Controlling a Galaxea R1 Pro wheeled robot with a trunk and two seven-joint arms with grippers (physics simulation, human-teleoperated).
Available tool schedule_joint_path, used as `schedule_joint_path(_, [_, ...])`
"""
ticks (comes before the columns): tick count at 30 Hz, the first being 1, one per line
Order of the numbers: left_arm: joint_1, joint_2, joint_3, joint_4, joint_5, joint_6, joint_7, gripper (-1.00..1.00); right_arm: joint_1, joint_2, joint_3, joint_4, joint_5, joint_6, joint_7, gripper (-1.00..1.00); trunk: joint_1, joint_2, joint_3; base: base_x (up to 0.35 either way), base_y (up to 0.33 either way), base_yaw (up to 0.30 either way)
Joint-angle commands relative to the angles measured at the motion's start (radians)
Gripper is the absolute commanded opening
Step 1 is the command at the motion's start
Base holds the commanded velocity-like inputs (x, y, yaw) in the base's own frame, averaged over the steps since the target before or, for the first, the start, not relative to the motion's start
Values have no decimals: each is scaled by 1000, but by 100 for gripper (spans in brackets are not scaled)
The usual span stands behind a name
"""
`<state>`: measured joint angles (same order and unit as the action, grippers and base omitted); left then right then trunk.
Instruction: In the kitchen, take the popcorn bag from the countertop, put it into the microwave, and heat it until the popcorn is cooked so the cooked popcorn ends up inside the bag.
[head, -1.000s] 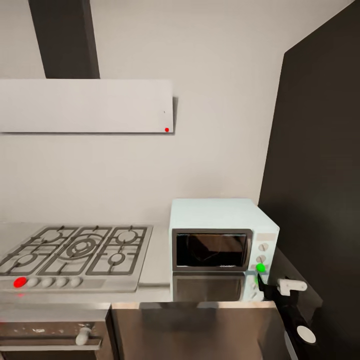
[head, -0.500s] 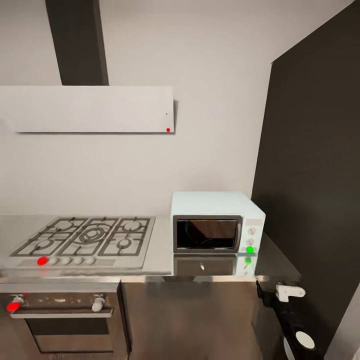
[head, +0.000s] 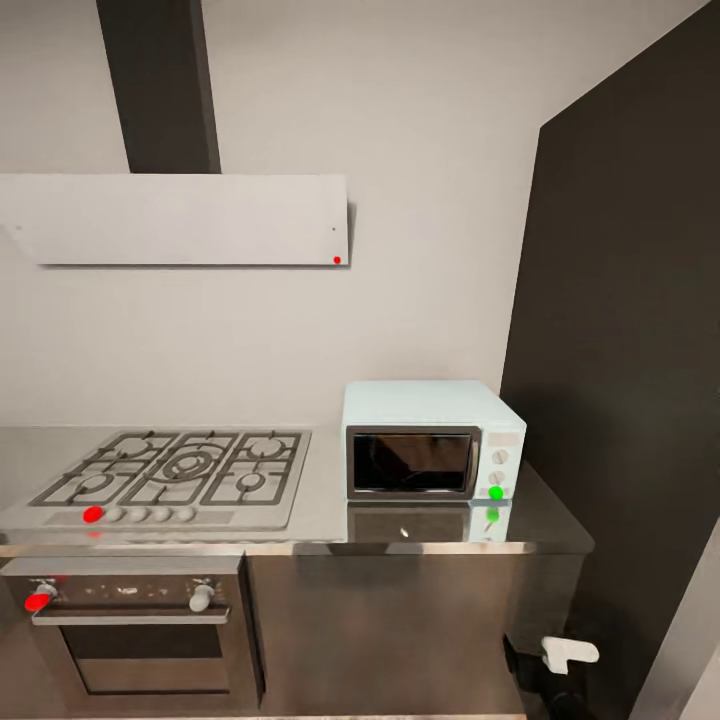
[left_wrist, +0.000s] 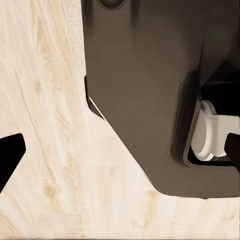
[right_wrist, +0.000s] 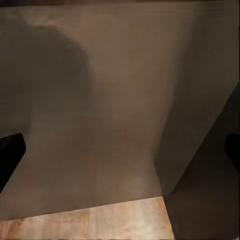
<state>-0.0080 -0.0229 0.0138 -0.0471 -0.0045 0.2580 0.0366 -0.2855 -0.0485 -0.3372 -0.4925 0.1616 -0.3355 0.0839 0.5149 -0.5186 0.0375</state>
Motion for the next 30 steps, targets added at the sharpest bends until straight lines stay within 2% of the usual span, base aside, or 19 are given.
schedule_joint_path(1, [0, 0, 1, -2, 0, 6, 3, 100, -1, 1, -8, 9, 7, -6, 8, 100, 0, 0, 0, 0, 0, 0])
schedule_joint_path(8, [0, 0, 4, -2, 0, 6, 3, 100, -1, 1, -6, 9, 7, -5, 8, 100, 0, 0, 0, -11, 8, 0])
schedule_joint_path(12, [0, 0, 5, -2, 0, 5, 3, 100, -1, 1, -2, 29, 9, -3, 8, 100, 0, 0, 0, -207, 154, 0])
schedule_joint_path(17, [0, 2, 5, -3, 0, 4, 3, 100, -1, -6, -2, 356, 12, -5, 7, 100, 0, 0, 0, -142, 119, 0])
schedule_joint_path(21, [0, 3, 5, -7, 0, 4, 3, 100, 1, -24, 0, 527, 12, -3, 6, 100, 0, 0, 0, -9, 7, 0])
schedule_joint_path(26, [0, 3, 5, -21, 0, 4, 3, 100, 35, -32, 3, 569, 12, 6, -9, 100, 0, 0, 0, 0, 0, 0])
schedule_joint_path(30, [0, 3, 5, -22, 0, 4, 3, 100, 129, -31, 7, 572, 13, 10, -31, 100, 0, 0, 0, 0, 0, 0])
